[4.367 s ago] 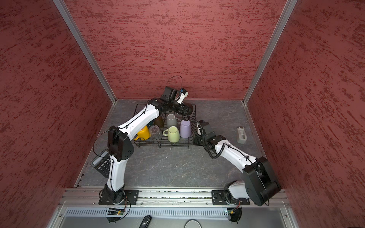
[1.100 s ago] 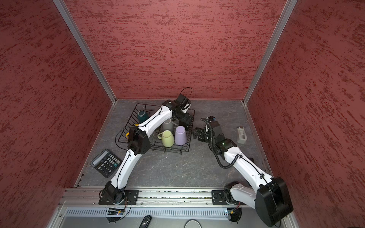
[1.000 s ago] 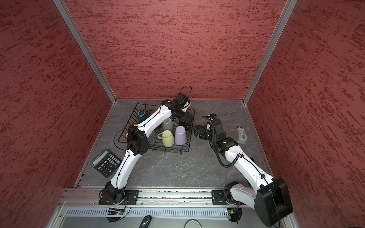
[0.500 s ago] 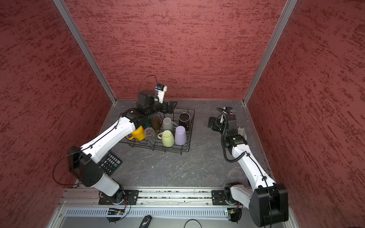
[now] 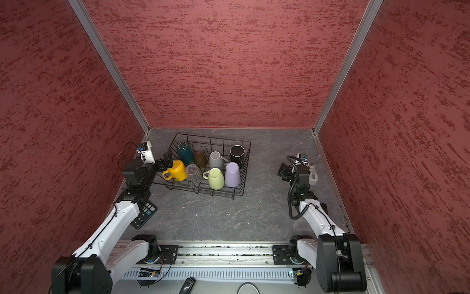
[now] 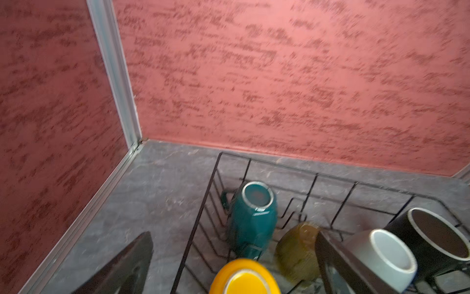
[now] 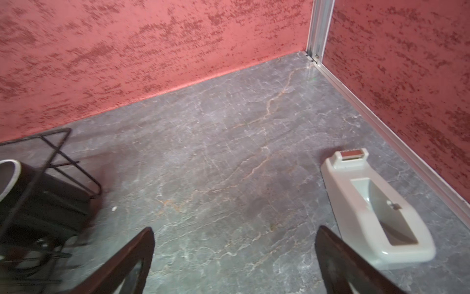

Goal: Load cups into a dish rack
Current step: Reset both arms

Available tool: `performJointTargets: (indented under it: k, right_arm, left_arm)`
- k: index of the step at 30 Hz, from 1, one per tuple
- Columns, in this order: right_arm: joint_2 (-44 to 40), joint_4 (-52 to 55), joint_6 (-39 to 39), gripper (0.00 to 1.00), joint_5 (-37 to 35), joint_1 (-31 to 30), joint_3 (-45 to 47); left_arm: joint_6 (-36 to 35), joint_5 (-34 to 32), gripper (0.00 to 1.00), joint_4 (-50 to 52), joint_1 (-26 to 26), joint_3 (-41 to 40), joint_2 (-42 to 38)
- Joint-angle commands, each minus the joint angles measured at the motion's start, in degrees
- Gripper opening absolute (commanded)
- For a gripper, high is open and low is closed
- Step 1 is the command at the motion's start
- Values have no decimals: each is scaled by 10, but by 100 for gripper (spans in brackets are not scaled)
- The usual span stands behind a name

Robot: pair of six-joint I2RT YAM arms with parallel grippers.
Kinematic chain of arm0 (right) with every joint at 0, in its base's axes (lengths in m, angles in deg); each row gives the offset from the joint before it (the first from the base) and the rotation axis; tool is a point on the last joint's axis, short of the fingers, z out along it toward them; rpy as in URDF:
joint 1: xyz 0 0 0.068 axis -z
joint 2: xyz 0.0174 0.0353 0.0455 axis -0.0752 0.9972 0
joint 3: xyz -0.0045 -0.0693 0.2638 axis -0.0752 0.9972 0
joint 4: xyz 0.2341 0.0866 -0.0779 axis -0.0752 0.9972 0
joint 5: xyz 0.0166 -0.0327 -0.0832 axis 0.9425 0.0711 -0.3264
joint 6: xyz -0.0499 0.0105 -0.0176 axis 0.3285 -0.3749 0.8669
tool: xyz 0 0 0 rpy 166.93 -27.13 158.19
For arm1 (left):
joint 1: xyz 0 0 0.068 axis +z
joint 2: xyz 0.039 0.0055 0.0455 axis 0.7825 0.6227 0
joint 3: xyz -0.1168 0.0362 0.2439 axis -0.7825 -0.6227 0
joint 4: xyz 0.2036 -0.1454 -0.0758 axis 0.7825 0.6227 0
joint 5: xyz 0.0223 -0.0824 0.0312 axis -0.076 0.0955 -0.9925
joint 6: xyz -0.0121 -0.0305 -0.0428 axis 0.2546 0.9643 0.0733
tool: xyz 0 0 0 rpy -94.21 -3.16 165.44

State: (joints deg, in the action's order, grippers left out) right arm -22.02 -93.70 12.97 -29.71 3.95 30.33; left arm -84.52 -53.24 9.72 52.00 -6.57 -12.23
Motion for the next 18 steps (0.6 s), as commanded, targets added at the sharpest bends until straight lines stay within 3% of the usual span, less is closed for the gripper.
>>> performJointTargets:
  k: [1, 8, 18]
  right_arm:
    - [34, -127, 32, 99, -22, 5, 6]
    - [115, -304, 83, 99, -45, 10, 48]
    - [235, -606, 104, 99, -6, 25, 150]
  left_arm:
    - [-10, 5, 100, -76, 26, -61, -14]
    - [15, 40, 100, -181, 98, -170, -12]
    - [14, 90, 100, -370, 92, -187, 144]
